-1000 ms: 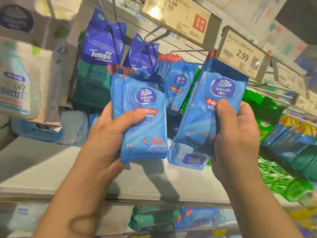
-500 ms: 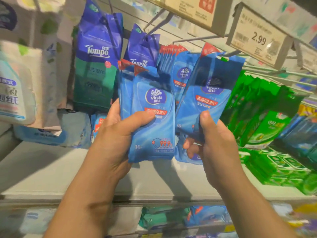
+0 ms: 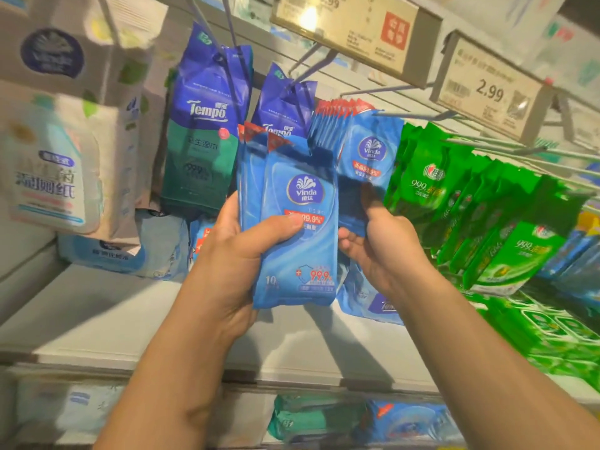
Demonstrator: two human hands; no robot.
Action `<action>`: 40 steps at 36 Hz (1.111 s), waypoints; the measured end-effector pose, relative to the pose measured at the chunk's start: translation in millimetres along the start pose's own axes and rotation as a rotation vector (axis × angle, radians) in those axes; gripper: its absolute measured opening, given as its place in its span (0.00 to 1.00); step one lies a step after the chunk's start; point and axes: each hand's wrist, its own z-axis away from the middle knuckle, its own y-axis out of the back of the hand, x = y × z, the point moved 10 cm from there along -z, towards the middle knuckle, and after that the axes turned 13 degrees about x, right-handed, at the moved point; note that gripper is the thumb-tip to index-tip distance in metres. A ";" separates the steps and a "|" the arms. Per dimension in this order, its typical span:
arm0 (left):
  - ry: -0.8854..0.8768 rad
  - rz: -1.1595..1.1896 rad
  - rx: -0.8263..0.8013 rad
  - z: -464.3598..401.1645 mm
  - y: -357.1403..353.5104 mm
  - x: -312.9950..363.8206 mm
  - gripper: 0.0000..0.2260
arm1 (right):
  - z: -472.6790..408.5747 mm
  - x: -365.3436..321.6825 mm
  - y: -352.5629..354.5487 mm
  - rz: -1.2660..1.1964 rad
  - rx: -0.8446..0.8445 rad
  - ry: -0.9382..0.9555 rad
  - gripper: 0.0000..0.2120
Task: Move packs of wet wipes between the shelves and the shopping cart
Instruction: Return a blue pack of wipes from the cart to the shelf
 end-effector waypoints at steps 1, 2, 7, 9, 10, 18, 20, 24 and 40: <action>-0.001 0.002 0.004 0.3 0.4 0.0 0.27 | -1.9 2.6 1.3 -0.009 0.006 -0.007 0.29; -0.003 0.002 0.006 0.6 0.5 0.1 0.27 | -2.6 5.5 2.4 -0.014 0.006 -0.014 0.27; -0.006 0.001 0.008 1.3 0.9 -1.3 0.27 | 4.2 29.2 11.8 0.013 -0.061 -0.120 0.19; -0.005 -0.001 0.008 1.3 0.3 -3.5 0.28 | 13.3 38.2 16.4 0.043 -0.056 -0.179 0.18; -0.006 -0.004 0.004 1.2 -0.5 -4.8 0.28 | 18.3 39.9 18.0 0.062 -0.064 -0.183 0.19; 0.006 -0.047 -0.021 0.9 -8.0 -14.2 0.25 | 72.9 14.7 2.3 0.284 -0.363 0.222 0.27; -0.001 -0.050 -0.017 1.3 -10.3 -14.0 0.25 | 75.9 13.3 2.6 0.271 -0.381 0.227 0.20; -0.022 -0.046 -0.026 1.1 -13.8 -10.8 0.26 | 75.5 8.9 3.6 0.220 -0.408 0.212 0.18; -0.035 -0.122 0.005 -0.8 -2.1 4.5 0.22 | 97.4 -34.7 25.7 0.106 -0.182 0.560 0.11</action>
